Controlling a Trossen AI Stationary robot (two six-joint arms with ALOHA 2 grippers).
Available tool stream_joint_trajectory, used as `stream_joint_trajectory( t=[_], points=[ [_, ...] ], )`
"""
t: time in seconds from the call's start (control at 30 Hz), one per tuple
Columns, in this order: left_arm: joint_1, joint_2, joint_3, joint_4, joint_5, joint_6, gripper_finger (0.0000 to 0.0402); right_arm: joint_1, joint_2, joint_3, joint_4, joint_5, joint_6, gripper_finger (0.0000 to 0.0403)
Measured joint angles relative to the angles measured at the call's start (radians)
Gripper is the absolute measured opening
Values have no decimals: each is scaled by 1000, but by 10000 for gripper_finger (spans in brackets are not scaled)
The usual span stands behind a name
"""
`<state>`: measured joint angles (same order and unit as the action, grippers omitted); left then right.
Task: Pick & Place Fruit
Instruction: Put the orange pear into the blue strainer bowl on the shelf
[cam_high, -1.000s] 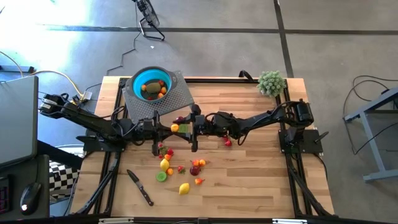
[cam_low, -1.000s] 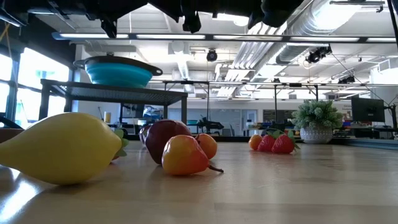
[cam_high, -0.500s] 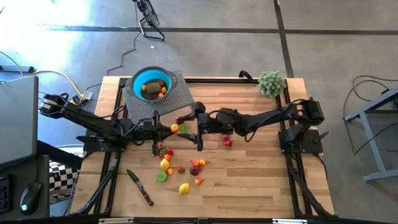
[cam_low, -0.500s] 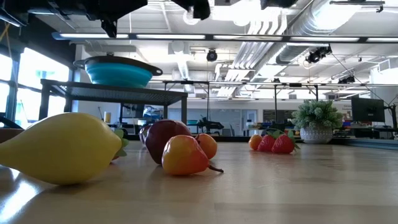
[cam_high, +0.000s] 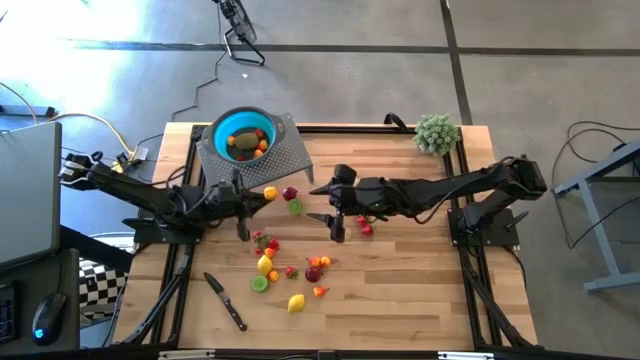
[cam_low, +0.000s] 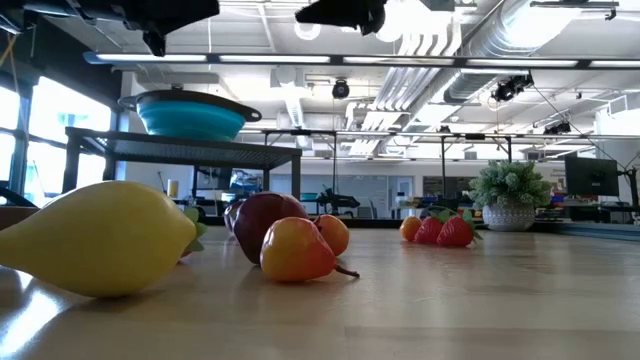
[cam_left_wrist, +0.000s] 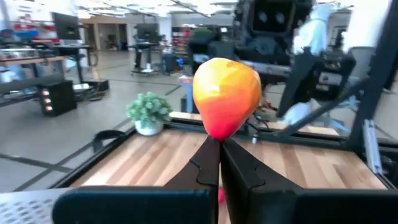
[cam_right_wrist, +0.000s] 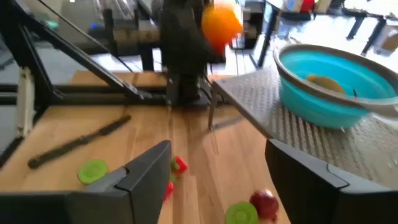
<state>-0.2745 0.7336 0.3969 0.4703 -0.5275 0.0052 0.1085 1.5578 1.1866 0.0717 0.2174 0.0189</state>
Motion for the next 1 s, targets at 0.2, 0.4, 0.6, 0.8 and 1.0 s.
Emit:
stream_joint_trajectory(
  t=[0.2, 0.4, 0.6, 0.8, 1.0],
  points=[
    [0, -148, 1, -111, -129, 34, 0, -2, 5, 0, -14, 42, 14, 226],
    [0, -300, 1, -222, -280, 75, 0, -5, 9, 0, -15, 42, 14, 204],
    [0, -373, 74, -420, -423, 67, 0, -6, 9, 0, -15, 43, 14, 191],
    [0, -362, 187, -612, -523, 52, 0, -6, 9, 0, -15, 42, 14, 188],
    [0, -362, 294, -811, -591, -28, 0, -6, 9, 0, -15, 42, 14, 186]
  ],
)
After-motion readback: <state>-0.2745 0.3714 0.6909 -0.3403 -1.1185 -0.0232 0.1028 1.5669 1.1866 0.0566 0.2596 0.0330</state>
